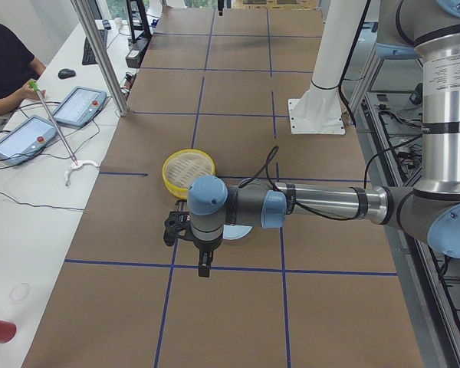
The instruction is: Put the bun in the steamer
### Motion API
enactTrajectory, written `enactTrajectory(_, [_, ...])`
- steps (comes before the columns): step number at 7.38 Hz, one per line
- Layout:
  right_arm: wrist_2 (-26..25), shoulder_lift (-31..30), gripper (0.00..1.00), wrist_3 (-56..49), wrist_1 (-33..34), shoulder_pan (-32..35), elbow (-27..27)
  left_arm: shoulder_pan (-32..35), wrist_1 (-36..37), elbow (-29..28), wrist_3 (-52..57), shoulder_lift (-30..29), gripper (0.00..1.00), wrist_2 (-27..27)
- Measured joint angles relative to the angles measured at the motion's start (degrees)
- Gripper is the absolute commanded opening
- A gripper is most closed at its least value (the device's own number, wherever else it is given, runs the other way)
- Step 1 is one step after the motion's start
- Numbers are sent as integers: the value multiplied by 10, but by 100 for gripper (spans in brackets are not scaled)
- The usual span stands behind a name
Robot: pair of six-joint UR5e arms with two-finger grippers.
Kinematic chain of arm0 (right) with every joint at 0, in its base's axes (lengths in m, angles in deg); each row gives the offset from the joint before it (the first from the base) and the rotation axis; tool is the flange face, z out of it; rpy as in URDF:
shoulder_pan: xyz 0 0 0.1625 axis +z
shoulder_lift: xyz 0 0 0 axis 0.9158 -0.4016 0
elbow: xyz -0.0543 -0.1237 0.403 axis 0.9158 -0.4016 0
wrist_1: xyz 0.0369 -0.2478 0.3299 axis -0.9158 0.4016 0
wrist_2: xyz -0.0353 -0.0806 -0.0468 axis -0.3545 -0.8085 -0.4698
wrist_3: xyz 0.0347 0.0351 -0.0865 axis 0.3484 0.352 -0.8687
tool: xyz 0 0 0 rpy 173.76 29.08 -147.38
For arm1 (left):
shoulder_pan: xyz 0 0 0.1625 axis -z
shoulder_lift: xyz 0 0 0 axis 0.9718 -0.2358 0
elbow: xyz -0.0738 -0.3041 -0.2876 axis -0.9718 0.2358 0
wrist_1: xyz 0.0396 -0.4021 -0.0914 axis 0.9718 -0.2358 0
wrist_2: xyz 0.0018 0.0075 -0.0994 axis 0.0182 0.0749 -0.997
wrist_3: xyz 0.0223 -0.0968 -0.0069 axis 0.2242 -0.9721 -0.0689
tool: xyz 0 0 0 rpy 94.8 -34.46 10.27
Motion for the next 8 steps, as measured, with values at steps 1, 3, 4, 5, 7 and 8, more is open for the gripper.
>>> enactTrajectory(1, [0,0,100,0,0,0,0,0,0,-1,1,0,100,1])
enactTrajectory(3, [0,0,100,0,0,0,0,0,-3,-8,4,-3,100,-2])
enactTrajectory(4, [0,0,100,0,0,0,0,0,-10,-10,4,-8,100,-3])
enactTrajectory(5, [0,0,100,0,0,0,0,0,-25,-11,2,-12,100,-3])
enactTrajectory(7, [0,0,100,0,0,0,0,-6,-50,5,-34,-15,100,-4])
enactTrajectory(8, [0,0,100,0,0,0,0,-28,-64,24,-102,-21,100,-4])
